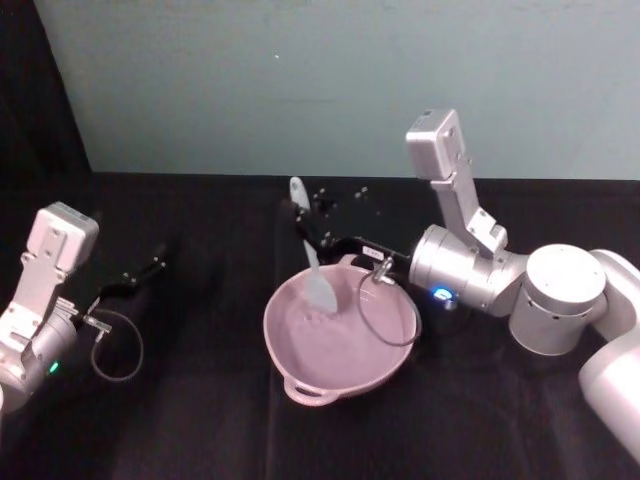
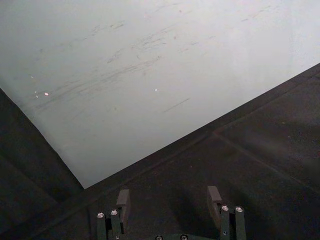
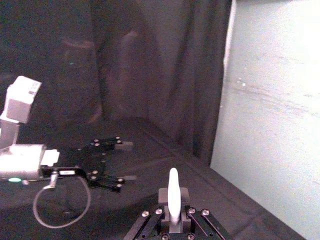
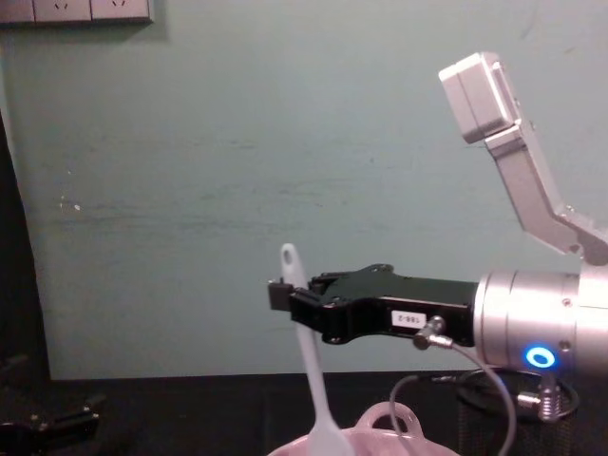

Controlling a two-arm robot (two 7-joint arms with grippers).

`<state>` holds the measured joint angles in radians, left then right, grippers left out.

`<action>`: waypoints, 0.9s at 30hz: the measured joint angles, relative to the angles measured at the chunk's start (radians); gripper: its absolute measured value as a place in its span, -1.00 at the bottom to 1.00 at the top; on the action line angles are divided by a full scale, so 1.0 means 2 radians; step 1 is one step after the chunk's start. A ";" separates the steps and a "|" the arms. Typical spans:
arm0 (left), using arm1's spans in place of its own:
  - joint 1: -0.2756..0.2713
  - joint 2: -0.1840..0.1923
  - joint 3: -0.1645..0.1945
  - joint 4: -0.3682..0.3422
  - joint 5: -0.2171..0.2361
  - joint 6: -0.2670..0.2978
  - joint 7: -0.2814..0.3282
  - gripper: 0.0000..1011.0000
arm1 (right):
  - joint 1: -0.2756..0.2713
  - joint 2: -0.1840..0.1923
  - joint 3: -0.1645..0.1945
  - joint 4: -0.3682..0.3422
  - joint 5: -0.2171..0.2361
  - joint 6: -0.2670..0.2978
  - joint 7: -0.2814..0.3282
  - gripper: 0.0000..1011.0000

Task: Use the one hand to pick up the spoon and stir the clear water in the bowl.

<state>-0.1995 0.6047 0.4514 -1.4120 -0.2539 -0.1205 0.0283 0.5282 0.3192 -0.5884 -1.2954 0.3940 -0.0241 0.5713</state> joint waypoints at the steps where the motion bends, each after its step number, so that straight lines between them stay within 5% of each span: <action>1: 0.000 0.000 0.000 0.000 0.000 0.000 0.000 0.99 | 0.000 0.001 0.002 0.000 -0.001 0.000 -0.001 -0.76; 9: 0.000 0.000 0.000 0.000 0.000 0.000 0.000 0.99 | -0.014 0.018 0.021 -0.016 -0.007 0.004 -0.015 -0.76; 17: 0.000 0.000 0.000 0.000 0.000 0.000 0.000 0.99 | -0.049 0.048 0.038 -0.070 -0.009 0.024 -0.024 -0.76; 27: 0.000 0.000 0.000 0.000 0.000 0.000 0.000 0.99 | -0.083 0.068 0.040 -0.127 -0.005 0.044 -0.023 -0.76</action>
<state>-0.1995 0.6047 0.4514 -1.4120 -0.2539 -0.1205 0.0283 0.3627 0.4543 -0.5080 -1.5497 0.3832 0.0636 0.5246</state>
